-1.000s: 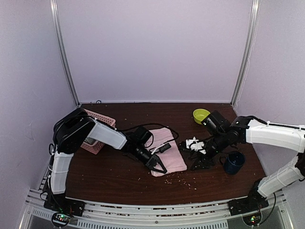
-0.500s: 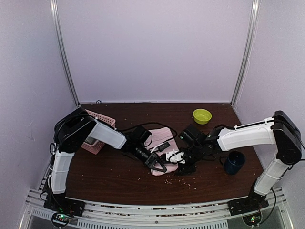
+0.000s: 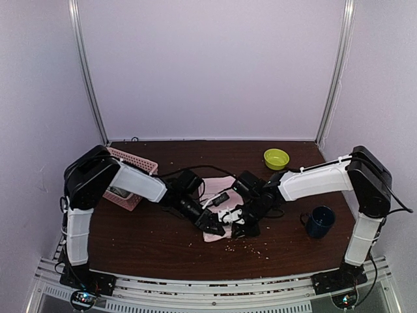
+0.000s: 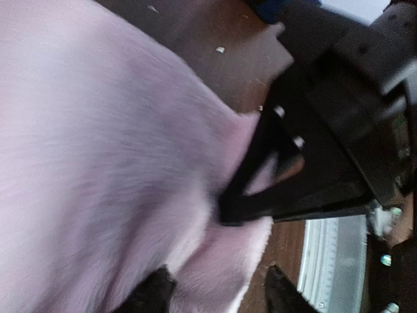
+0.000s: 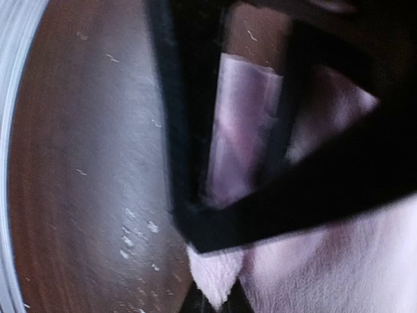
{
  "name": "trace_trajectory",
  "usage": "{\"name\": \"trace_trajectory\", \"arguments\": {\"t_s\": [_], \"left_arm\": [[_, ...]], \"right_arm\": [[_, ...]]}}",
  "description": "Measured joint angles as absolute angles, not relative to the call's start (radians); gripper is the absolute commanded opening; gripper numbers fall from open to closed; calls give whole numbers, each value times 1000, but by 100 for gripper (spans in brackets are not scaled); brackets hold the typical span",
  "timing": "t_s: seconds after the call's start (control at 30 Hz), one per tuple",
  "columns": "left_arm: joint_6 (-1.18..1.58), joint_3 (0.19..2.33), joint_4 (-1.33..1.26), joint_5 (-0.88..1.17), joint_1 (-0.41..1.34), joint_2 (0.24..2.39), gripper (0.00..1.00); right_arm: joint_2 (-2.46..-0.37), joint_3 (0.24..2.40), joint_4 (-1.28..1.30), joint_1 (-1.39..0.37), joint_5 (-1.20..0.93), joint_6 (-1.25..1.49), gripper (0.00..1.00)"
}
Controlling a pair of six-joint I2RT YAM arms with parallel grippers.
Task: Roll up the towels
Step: Roll the towel at the center of the board.
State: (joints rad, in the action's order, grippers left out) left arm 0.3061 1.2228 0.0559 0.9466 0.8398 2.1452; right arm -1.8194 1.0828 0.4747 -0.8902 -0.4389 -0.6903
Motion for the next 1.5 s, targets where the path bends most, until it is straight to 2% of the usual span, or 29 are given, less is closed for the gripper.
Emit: {"name": "trace_trajectory", "arguments": {"t_s": [0.2,0.3,0.43,0.53,0.77,1.1,1.5], "left_arm": [[207,960,30,525,839,1732,59],[103,863,-7,259,914,1568,54],[-42,825,-23,35,1144,1507,48],[-132,825,-26,-75,1246,1520,46],[-287,878,-30,-141,1279,1658,39],[-467,984,-71,-161,1283,1840,49],[-567,1070,-104,-217,1283,1966,46]], "right_arm": [[-1978,1302,783,-844,-692,-703,0],[-2119,1430,948,-791,-814,-704,0],[-2257,1557,1112,-713,-953,-696,0],[-2310,1585,1179,-674,-1029,-689,0],[-2323,1559,1195,-647,-1085,-648,0],[-2323,1545,1187,-643,-1104,-632,0],[-2327,1545,1192,-642,-1107,-633,0]]}}
